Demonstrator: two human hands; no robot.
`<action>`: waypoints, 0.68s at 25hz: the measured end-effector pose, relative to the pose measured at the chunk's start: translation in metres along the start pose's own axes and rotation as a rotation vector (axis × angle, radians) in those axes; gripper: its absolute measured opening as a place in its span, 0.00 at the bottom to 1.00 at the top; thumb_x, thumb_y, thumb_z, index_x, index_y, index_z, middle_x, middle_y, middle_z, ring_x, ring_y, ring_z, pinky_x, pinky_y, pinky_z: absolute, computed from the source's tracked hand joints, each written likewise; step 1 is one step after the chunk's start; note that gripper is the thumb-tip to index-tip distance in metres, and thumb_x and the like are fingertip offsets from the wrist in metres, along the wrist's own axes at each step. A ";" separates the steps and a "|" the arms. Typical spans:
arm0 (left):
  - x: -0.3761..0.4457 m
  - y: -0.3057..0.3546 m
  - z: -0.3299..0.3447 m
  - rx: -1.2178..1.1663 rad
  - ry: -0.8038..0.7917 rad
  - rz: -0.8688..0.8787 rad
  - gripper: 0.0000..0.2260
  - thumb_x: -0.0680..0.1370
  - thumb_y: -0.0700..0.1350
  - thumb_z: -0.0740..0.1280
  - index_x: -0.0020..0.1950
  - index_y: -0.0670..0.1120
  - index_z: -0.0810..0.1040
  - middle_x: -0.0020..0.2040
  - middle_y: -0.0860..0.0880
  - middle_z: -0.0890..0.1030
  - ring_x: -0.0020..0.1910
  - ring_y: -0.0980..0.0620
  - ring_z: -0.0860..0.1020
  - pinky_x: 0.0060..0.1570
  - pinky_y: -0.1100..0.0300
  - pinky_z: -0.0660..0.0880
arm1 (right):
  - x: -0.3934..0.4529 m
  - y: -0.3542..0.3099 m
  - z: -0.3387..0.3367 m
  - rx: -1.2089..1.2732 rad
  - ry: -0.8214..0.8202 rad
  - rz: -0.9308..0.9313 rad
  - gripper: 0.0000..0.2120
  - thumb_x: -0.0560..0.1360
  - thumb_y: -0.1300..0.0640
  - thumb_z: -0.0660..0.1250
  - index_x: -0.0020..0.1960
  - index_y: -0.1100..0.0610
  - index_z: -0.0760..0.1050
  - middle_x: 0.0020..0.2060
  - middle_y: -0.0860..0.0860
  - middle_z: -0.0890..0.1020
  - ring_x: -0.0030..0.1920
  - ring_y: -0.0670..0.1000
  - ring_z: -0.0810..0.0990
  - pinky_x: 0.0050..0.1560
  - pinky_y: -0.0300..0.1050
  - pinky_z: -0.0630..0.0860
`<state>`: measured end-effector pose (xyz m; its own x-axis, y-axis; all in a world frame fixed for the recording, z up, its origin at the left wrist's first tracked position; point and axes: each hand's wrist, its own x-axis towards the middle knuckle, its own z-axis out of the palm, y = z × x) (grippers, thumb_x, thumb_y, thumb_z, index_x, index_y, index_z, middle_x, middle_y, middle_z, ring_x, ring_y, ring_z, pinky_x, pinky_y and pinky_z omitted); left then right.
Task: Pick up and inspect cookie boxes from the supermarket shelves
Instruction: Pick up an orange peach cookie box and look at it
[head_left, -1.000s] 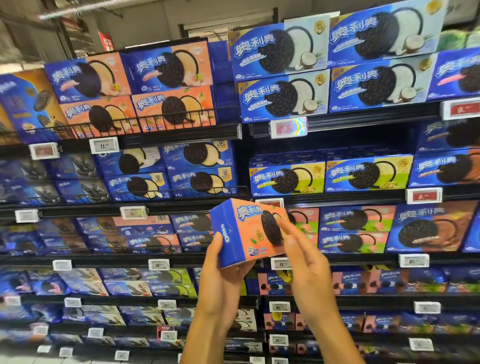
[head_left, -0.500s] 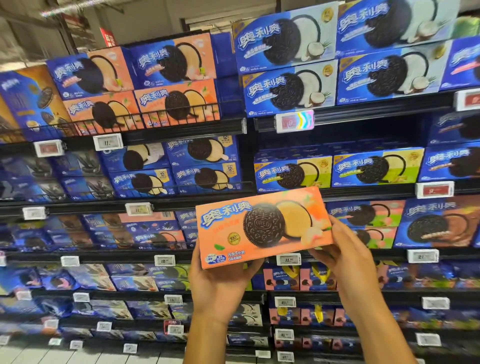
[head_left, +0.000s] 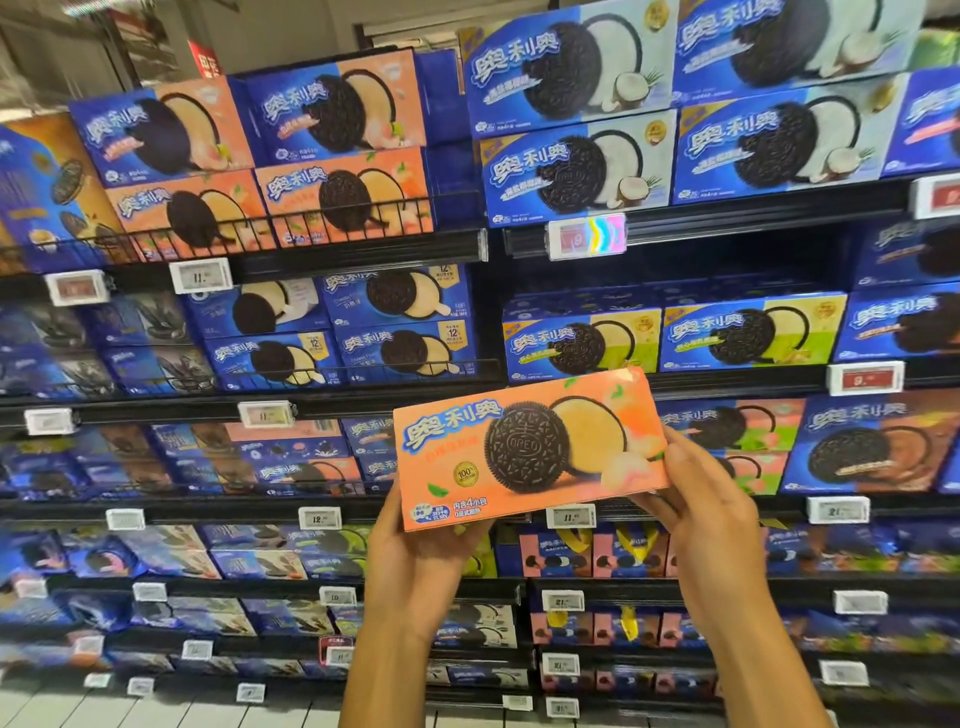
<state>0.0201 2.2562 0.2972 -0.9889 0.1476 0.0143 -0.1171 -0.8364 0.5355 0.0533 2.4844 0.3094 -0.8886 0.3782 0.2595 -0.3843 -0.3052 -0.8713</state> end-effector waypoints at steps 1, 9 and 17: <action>0.002 0.004 0.000 0.042 0.029 0.033 0.17 0.80 0.51 0.60 0.61 0.45 0.82 0.62 0.39 0.81 0.53 0.41 0.83 0.51 0.39 0.80 | 0.001 0.001 -0.001 0.004 0.004 0.000 0.11 0.74 0.49 0.66 0.53 0.44 0.85 0.50 0.50 0.87 0.50 0.47 0.86 0.47 0.37 0.81; 0.022 0.048 -0.003 0.468 0.063 0.264 0.15 0.84 0.42 0.56 0.60 0.51 0.81 0.52 0.47 0.85 0.44 0.52 0.84 0.36 0.56 0.81 | 0.011 0.002 0.020 -0.164 -0.098 -0.025 0.11 0.78 0.51 0.66 0.58 0.47 0.82 0.45 0.50 0.88 0.47 0.45 0.86 0.49 0.33 0.79; 0.045 0.099 -0.022 0.411 0.138 0.407 0.13 0.83 0.36 0.59 0.64 0.44 0.77 0.53 0.46 0.84 0.46 0.52 0.83 0.41 0.59 0.82 | 0.014 0.019 0.071 -0.252 -0.121 -0.146 0.13 0.71 0.57 0.74 0.53 0.47 0.78 0.50 0.41 0.85 0.52 0.41 0.83 0.49 0.30 0.77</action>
<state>-0.0384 2.1687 0.3319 -0.9528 -0.2350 0.1920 0.2916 -0.5343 0.7934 0.0156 2.4221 0.3266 -0.8576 0.2910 0.4241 -0.4496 -0.0237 -0.8929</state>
